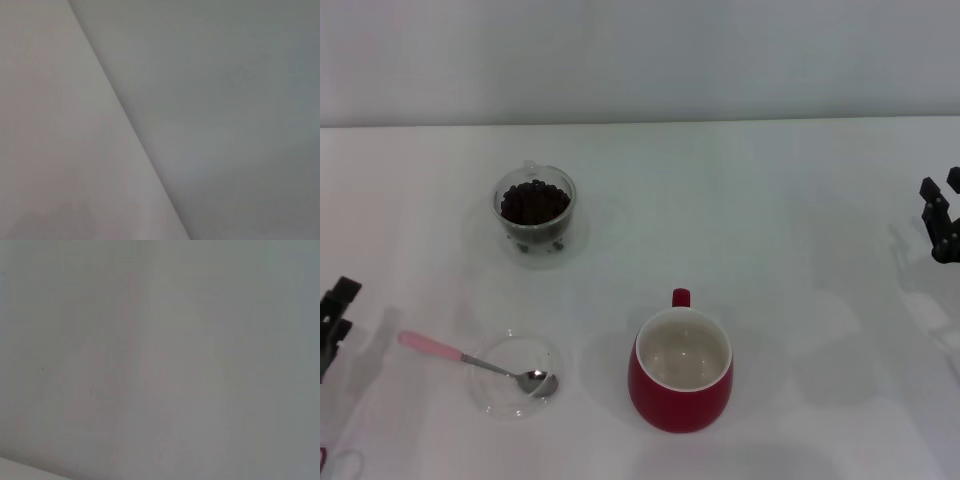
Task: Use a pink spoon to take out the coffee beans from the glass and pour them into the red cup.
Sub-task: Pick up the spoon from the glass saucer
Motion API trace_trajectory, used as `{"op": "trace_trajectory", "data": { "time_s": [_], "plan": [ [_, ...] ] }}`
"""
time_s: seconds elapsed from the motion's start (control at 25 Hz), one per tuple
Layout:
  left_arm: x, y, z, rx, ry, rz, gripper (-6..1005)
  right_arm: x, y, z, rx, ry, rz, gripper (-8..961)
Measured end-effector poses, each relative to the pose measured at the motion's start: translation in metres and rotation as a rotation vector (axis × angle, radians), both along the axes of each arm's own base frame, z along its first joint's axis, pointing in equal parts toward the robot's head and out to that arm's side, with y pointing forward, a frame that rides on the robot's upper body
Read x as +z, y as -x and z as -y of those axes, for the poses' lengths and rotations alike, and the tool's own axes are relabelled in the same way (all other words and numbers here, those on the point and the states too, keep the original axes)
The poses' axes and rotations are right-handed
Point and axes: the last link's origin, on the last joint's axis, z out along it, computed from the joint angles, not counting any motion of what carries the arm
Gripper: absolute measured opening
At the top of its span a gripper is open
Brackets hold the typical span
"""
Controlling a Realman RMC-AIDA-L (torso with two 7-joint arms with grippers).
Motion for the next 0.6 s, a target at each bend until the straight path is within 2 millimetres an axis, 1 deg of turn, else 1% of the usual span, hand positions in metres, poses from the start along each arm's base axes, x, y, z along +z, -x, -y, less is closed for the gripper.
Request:
{"op": "trace_trajectory", "data": {
  "time_s": [0.24, 0.6],
  "plan": [
    [-0.008, -0.002, -0.002, -0.006, 0.058, -0.003, 887, -0.002, 0.001, 0.000, 0.003, 0.003, -0.003, 310],
    [-0.018, -0.010, -0.002, -0.063, 0.129, -0.024, 888, -0.004, 0.004, -0.003, 0.013, 0.011, -0.002, 310]
  ]
}}
